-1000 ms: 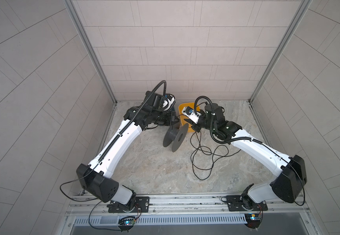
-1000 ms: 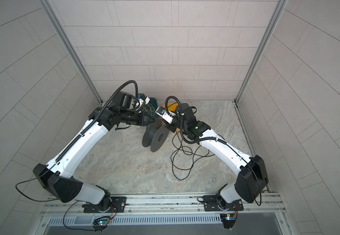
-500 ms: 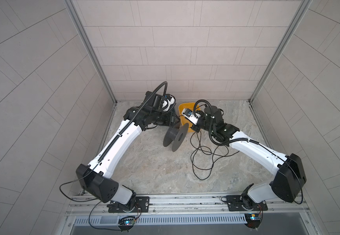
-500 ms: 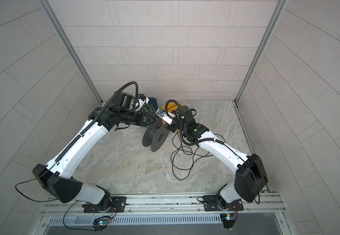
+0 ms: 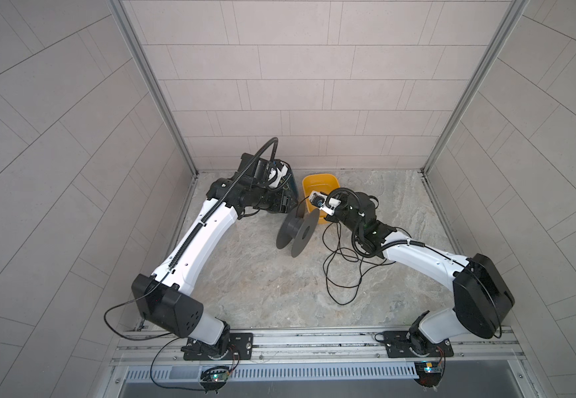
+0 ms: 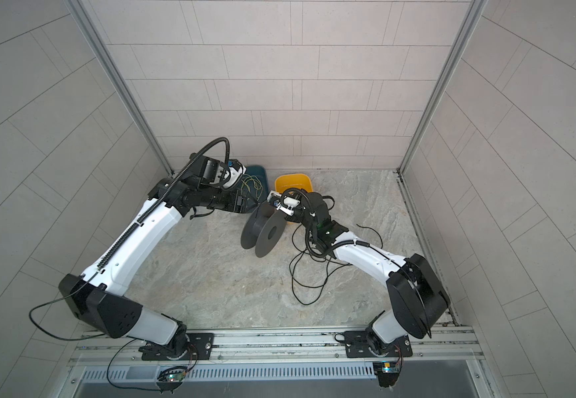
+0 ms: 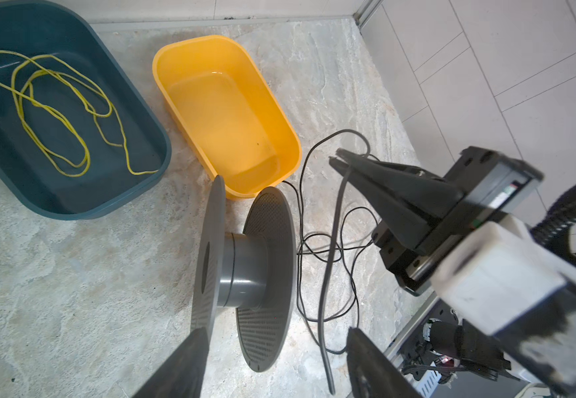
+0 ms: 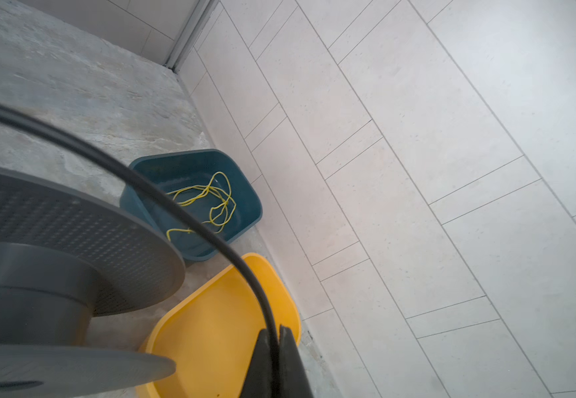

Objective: Wrap the cables

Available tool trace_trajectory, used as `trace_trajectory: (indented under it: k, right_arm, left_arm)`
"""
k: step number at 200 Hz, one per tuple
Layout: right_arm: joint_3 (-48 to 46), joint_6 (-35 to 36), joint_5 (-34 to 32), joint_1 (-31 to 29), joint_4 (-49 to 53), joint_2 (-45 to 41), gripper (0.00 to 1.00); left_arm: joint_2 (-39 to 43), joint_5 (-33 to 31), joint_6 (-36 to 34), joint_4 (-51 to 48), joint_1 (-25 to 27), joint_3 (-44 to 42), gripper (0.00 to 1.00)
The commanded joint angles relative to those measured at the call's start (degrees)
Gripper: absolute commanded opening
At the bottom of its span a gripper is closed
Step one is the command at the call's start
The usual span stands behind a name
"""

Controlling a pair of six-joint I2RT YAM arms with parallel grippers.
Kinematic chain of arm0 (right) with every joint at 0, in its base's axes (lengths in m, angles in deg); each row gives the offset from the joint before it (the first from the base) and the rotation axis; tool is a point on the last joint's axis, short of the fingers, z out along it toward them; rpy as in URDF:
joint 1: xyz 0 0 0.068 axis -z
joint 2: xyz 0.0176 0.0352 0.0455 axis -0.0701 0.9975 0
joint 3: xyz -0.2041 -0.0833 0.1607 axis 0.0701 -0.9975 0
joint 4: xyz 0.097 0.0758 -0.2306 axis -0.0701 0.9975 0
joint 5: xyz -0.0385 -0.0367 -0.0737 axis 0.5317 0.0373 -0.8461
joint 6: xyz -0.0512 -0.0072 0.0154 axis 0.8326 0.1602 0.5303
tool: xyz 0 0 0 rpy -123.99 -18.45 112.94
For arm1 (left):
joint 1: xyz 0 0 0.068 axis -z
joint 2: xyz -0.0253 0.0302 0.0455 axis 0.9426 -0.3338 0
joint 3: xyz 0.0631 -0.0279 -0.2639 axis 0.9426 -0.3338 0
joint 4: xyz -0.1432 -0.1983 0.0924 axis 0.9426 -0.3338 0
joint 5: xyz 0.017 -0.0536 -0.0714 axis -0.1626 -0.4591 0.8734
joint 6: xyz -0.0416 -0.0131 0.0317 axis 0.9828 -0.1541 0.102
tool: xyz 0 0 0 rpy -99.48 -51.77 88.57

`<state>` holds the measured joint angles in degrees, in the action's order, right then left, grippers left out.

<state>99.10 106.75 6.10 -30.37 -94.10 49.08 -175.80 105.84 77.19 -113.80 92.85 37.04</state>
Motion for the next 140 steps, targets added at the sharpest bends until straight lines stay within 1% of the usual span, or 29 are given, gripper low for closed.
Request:
trace_trajectory:
  k: [1,40,68,102,121,140]
  right_arm:
    - [-0.73,4.71,-2.80,-0.53,-7.97,2.66,0.00]
    - [-2.08,9.65,-5.98,-2.14,-15.41,7.05,0.00]
    - [-3.23,11.31,-7.39,-2.86,-18.89,9.13,0.00]
    - [-3.24,12.33,-8.42,-3.39,-20.60,10.89,0.00]
    - [-3.27,12.63,-8.53,-3.40,-21.06,11.43,0.00]
    - [-3.29,12.66,-8.68,-3.49,-21.10,11.66,0.00]
  left_arm:
    - [-1.76,0.43,-2.04,1.61,-0.02,-0.84,0.70]
    - [-4.08,0.49,-2.94,2.73,-0.63,-0.29,0.69]
    - [-5.43,0.52,-4.00,2.70,-0.64,-0.63,0.64]
    - [-7.48,-2.16,-4.77,1.99,-0.64,-1.10,0.60]
    - [-8.22,-3.84,-5.11,2.77,-0.64,-2.06,0.60]
    - [-9.20,-4.11,-5.37,3.22,-0.64,-2.44,0.59]
